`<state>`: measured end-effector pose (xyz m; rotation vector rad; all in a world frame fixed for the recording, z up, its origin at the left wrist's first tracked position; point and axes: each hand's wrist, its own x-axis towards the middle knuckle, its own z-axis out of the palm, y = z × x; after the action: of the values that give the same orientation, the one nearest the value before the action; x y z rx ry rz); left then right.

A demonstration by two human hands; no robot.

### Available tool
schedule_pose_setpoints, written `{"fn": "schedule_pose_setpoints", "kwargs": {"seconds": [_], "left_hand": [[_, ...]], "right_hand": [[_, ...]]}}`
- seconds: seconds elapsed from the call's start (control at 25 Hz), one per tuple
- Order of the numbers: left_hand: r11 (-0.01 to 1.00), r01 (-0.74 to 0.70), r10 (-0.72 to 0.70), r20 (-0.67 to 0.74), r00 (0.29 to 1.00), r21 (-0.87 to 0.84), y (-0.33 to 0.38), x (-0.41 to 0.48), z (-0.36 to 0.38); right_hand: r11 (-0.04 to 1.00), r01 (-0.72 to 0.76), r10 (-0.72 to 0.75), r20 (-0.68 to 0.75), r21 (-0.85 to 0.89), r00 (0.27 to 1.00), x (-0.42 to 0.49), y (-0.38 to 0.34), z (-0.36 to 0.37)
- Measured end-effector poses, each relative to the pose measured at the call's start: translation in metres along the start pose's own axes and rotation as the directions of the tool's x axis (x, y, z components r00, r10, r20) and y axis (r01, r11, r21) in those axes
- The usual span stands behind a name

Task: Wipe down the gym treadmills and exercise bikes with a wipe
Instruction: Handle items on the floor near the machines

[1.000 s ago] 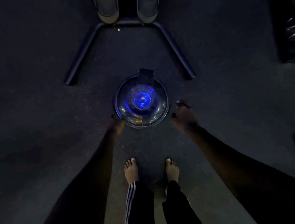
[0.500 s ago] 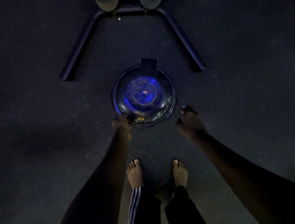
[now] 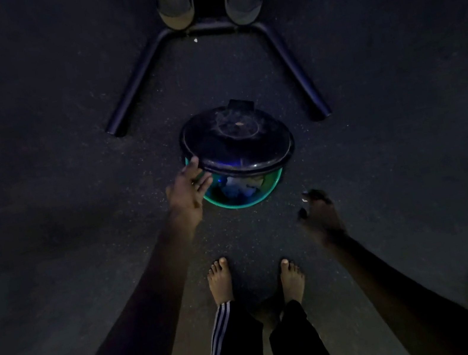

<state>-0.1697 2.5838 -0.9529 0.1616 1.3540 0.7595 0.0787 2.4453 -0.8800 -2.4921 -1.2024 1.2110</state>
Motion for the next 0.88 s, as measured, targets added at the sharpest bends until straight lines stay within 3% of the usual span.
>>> {"fn": "schedule_pose_setpoints", "kwargs": {"seconds": [0.04, 0.12, 0.36, 0.6, 0.72, 0.88], "left_hand": [[0.994, -0.031, 0.031, 0.003, 1.0, -0.103, 0.054, -0.02, 0.049], [0.999, -0.035, 0.039, 0.094, 0.995, -0.041, 0.096, -0.067, 0.095], [0.976, -0.023, 0.044, 0.09, 0.995, -0.218, 0.144, -0.07, 0.154], [0.988, -0.059, 0.069, 0.07, 0.995, -0.14, 0.137, -0.073, 0.154], [0.991, -0.062, 0.064, 0.018, 0.998, -0.118, 0.127, -0.073, 0.14], [0.995, -0.052, 0.063, -0.15, 0.987, 0.08, 0.091, -0.072, 0.104]], "right_hand": [[1.0, -0.01, 0.011, -0.009, 0.016, 1.0, -0.002, 0.0, -0.001], [1.0, 0.014, -0.014, -0.027, 0.01, 1.0, -0.004, -0.005, -0.004], [0.991, 0.11, -0.104, -0.088, 0.07, 0.991, -0.003, -0.051, -0.011], [0.96, 0.193, -0.187, -0.045, 0.202, 0.981, 0.013, -0.084, -0.01], [0.973, 0.126, -0.114, -0.07, 0.192, 0.991, 0.006, -0.073, -0.015], [0.981, -0.021, 0.035, -0.067, 0.193, 0.997, -0.009, -0.043, -0.029]]}}
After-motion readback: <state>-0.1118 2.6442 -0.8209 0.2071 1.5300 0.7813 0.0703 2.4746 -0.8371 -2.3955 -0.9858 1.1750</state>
